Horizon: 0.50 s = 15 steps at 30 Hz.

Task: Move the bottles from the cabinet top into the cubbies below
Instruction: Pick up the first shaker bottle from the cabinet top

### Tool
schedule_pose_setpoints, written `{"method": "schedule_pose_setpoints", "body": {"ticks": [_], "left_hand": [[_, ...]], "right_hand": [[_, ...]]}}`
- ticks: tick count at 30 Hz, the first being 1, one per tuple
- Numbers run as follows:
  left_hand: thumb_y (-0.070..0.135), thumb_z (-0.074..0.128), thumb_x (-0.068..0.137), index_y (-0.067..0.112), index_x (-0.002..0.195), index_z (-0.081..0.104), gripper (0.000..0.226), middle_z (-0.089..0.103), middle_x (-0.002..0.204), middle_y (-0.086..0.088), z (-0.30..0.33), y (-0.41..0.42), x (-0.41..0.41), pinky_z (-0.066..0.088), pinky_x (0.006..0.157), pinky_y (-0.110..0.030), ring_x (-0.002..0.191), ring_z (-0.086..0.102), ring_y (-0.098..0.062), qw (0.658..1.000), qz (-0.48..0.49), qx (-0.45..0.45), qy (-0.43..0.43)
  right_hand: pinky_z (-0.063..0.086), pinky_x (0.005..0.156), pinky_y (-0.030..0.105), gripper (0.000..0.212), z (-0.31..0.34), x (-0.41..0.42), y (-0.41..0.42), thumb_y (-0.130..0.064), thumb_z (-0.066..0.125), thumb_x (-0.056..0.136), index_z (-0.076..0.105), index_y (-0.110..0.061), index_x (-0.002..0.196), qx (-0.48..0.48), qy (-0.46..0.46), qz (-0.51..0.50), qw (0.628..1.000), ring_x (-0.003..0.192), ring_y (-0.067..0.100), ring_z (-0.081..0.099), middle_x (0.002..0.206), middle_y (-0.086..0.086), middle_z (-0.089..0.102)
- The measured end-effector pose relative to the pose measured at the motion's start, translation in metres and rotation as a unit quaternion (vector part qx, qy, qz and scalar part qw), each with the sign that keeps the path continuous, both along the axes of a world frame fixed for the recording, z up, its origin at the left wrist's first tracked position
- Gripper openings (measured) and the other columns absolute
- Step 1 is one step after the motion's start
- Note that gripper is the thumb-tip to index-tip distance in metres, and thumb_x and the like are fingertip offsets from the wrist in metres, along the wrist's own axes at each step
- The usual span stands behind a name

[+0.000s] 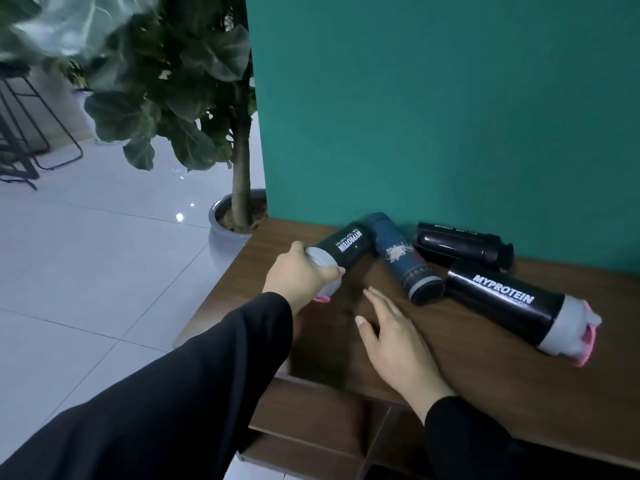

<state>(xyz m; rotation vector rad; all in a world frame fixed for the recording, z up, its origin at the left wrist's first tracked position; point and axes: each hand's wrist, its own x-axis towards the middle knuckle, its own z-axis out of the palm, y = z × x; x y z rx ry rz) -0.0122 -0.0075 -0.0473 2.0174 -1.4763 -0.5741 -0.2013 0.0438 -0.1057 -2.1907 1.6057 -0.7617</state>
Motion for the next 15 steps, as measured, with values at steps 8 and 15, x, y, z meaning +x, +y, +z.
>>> {"method": "schedule_pose_setpoints", "body": {"ticks": [8, 15], "left_hand": [[0.051, 0.083, 0.065, 0.026, 0.143, 0.043, 0.091, 0.058, 0.121, -0.008, 0.032, 0.065, 0.052, 0.055, 0.084, -0.040, 0.103, 0.062, -0.031, 0.952, -0.150, -0.145, -0.224], [0.053, 0.071, 0.071, 0.027, 0.143, 0.039, 0.084, 0.058, 0.126, -0.006, 0.109, 0.146, 0.089, 0.055, 0.081, -0.043, 0.111, 0.055, -0.028, 0.816, -0.390, -0.216, -0.367]], "right_hand": [[0.009, 0.126, 0.037, 0.087, 0.048, 0.010, 0.007, -0.049, 0.063, 0.089, 0.015, -0.029, 0.158, -0.069, 0.011, 0.083, 0.994, 0.154, 0.007, 0.006, 0.168, -0.013, 0.009], [0.036, 0.109, 0.027, 0.103, 0.134, 0.044, 0.054, -0.054, 0.078, 0.073, 0.010, -0.047, 0.150, 0.081, 0.107, 0.202, 0.970, 0.139, 0.005, 0.036, 0.150, -0.017, 0.038]]}}
